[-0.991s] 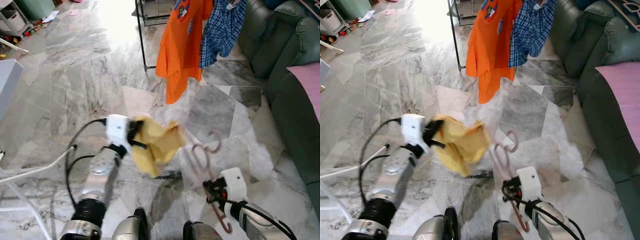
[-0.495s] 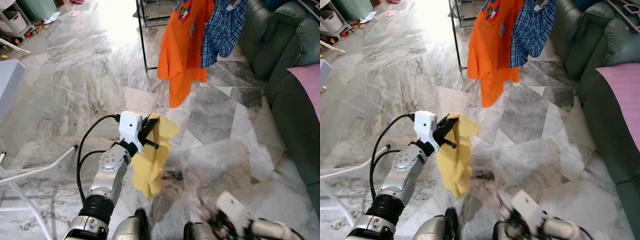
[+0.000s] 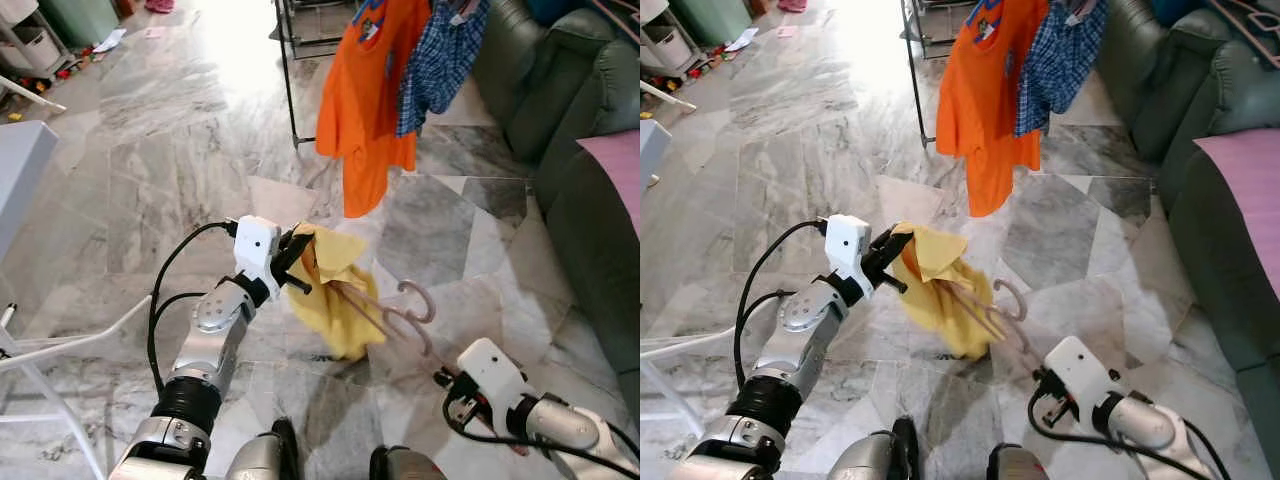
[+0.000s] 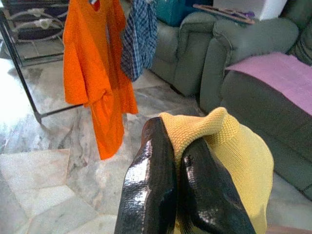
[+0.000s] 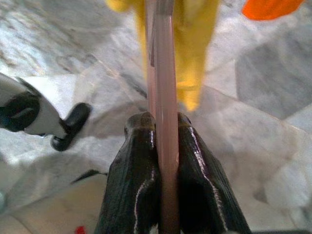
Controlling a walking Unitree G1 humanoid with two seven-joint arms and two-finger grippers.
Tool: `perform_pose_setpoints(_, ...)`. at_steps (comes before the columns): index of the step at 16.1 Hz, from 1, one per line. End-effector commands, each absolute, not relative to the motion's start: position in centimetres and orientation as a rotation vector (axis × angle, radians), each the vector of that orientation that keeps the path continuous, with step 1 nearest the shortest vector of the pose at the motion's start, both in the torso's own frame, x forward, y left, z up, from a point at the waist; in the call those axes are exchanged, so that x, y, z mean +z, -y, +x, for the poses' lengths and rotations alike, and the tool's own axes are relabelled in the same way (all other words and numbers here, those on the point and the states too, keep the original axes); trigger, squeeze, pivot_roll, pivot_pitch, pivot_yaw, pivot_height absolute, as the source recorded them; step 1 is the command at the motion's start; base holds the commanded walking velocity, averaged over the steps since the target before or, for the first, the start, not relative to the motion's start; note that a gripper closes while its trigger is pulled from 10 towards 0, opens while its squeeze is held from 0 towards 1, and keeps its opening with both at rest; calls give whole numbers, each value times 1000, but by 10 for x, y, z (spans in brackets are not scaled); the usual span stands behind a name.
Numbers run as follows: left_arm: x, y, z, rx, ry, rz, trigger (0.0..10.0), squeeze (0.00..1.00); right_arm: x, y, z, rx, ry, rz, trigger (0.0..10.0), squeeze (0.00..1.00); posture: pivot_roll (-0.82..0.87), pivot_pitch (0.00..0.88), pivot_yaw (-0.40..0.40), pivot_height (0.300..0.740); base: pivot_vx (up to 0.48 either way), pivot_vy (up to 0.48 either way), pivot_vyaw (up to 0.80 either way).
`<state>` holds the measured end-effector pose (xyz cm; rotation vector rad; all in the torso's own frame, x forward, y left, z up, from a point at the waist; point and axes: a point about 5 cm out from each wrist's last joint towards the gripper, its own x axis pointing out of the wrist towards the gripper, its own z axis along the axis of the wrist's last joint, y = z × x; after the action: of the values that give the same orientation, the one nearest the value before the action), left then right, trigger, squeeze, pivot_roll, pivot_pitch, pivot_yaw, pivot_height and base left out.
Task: Hang hanger
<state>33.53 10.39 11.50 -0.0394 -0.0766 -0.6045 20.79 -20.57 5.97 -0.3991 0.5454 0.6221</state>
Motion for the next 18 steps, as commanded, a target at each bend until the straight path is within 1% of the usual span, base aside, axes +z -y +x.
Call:
perform_pose_setpoints(1, 118, -109, 337, -602, 94, -23, 10000, 0, 63, 197, 203, 679, -515, -377, 10000, 0, -192, 198, 119, 740, 0, 0, 0)
perform_pose_setpoints(2, 118, -109, 337, -604, 94, -23, 10000, 0, 66, 195, 201, 701, -503, -374, 10000, 0, -191, 199, 119, 740, 0, 0, 0)
perform_pose_setpoints(3, 118, -108, 337, -623, 97, -17, 10000, 0, 78, 189, 202, 743, -430, -333, 10000, 0, -191, 199, 120, 740, 0, 0, 0)
perform_pose_setpoints(6, 119, -107, 338, -642, 106, 15, 10000, 0, 89, 189, 202, 774, -405, -342, 10000, 0, -191, 199, 118, 740, 0, 0, 0)
perform_pose_setpoints(8, 121, -114, 344, -605, 104, 26, 10000, 0, 93, 190, 192, 851, -444, -340, 10000, 0, -195, 199, 114, 740, 0, 0, 0)
perform_pose_setpoints(9, 124, -115, 348, -599, 108, 32, 10000, 0, 85, 194, 175, 919, -536, -349, 10000, 0, -198, 199, 114, 740, 0, 0, 0)
perform_pose_setpoints(11, 125, -115, 350, -589, 112, 35, 10000, 0, 73, 202, 158, 957, -652, -384, 10000, 0, -205, 202, 115, 740, 0, 0, 0)
perform_pose_setpoints(12, 124, -115, 350, -583, 112, 39, 10000, 0, 64, 212, 148, 951, -737, -425, 10000, 0, -209, 204, 117, 740, 0, 0, 0)
perform_pose_setpoints(14, 121, -116, 350, -583, 101, 44, 10000, 0, 62, 222, 146, 900, -768, -460, 10000, 0, -214, 207, 119, 740, 0, 0, 0)
perform_pose_setpoints(16, 107, -122, 346, -576, 48, 58, 10000, 0, 72, 234, 162, 765, -684, -494, 10000, 0, -215, 210, 121, 740, 0, 0, 0)
perform_pose_setpoints(18, 90, -133, 340, -556, -22, 80, 10000, 0, 85, 242, 167, 738, -651, -513, 10000, 0, -219, 211, 123, 740, 0, 0, 0)
